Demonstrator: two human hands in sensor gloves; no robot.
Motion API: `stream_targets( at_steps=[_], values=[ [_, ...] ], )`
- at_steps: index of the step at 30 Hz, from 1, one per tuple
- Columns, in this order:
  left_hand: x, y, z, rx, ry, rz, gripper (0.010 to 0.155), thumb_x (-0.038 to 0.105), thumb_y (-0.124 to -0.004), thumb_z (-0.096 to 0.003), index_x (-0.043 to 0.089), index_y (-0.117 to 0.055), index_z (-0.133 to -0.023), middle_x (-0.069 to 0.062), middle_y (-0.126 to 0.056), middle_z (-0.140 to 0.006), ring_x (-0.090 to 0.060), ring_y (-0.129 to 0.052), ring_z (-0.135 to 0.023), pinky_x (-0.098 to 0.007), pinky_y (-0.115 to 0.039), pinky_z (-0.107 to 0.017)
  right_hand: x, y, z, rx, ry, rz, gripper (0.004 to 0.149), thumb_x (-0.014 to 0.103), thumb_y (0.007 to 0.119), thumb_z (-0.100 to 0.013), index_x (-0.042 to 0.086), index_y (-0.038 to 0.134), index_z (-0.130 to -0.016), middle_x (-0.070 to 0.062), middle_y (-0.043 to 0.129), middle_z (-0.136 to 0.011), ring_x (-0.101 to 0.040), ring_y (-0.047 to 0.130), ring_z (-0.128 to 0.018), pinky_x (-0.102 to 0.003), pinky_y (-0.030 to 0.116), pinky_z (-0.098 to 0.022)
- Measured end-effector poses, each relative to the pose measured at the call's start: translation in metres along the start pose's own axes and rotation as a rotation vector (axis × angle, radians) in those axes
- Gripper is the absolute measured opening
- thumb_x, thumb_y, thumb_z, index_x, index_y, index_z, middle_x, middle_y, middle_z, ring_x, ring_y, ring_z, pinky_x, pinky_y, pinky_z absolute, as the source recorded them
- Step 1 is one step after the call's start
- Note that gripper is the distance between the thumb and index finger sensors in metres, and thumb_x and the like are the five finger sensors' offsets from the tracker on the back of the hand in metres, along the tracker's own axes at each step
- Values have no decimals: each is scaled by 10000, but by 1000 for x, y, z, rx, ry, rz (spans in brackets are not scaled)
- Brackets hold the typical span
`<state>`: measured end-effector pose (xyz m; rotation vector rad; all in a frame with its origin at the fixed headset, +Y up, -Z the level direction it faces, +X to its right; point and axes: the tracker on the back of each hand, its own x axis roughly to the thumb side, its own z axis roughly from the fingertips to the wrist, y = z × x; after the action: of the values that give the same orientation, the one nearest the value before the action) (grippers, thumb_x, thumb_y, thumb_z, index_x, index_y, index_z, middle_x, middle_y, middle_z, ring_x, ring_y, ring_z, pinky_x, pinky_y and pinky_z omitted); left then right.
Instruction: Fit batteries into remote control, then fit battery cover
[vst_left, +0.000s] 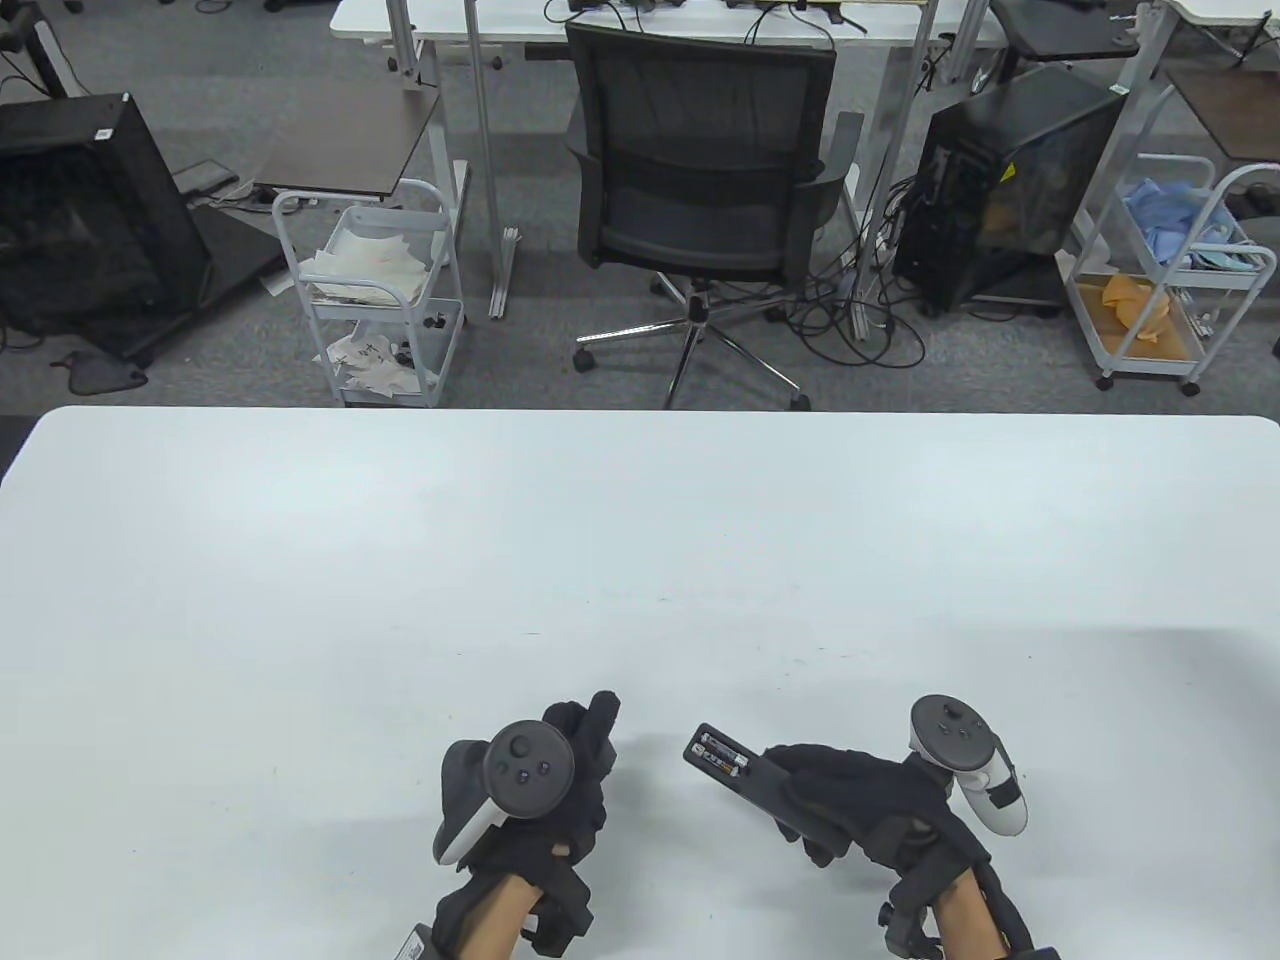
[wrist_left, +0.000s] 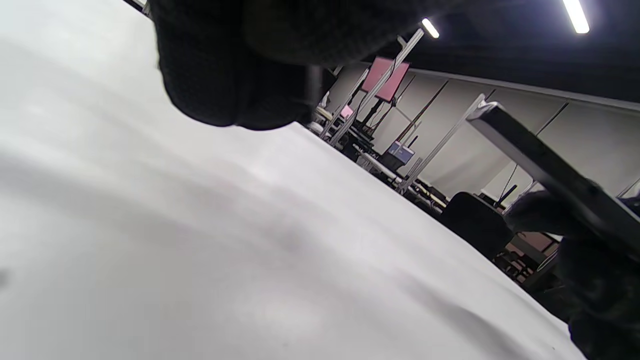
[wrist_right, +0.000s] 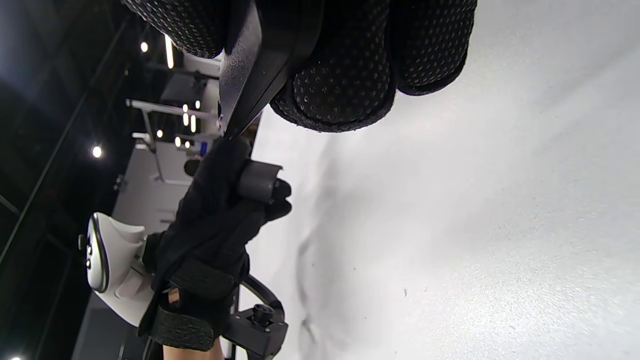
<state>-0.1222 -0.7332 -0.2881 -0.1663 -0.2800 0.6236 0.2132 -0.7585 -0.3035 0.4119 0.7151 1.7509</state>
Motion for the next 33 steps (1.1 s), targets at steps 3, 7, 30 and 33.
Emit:
stream_targets(
  at_steps=[3, 7, 30, 33],
  values=[
    [-7, -3, -3, -58, 29, -18, 661, 22, -751, -507, 115, -523, -1121, -249, -592, -997, -276, -920, -825, -440, -866, -606, 0, 2, -2, 7, 8, 10, 563, 381, 715, -581, 111, 635, -1068, -116, 958, -758, -152, 986, -423, -415, 799, -561],
    [-12, -8, -4, -55, 63, -52, 576, 219, -766, -589, 66, -566, -1108, -274, -661, -963, -334, -926, -773, -512, -832, -571, -1, 3, -2, 9, 15, 20, 561, 381, 715, -582, 112, 635, -1068, -114, 959, -758, -152, 987, -423, -415, 800, -560],
    [18, -14, 4, 10, -338, 83, 499, 204, -645, -615, 208, -568, -1107, -173, -633, -1098, -353, -821, -916, -553, -690, -712, -2, 15, -11, 105, 49, 67, 560, 379, 713, -584, 112, 634, -1069, -118, 957, -759, -152, 985, -424, -415, 798, -563],
    [25, -19, 5, 2, -343, -15, 505, 214, -638, -618, 228, -543, -1114, -146, -583, -1131, -346, -771, -959, -558, -640, -748, -3, 18, -13, 134, 50, 62, 559, 380, 713, -585, 115, 633, -1070, -114, 956, -761, -152, 985, -424, -413, 798, -564]
  ],
)
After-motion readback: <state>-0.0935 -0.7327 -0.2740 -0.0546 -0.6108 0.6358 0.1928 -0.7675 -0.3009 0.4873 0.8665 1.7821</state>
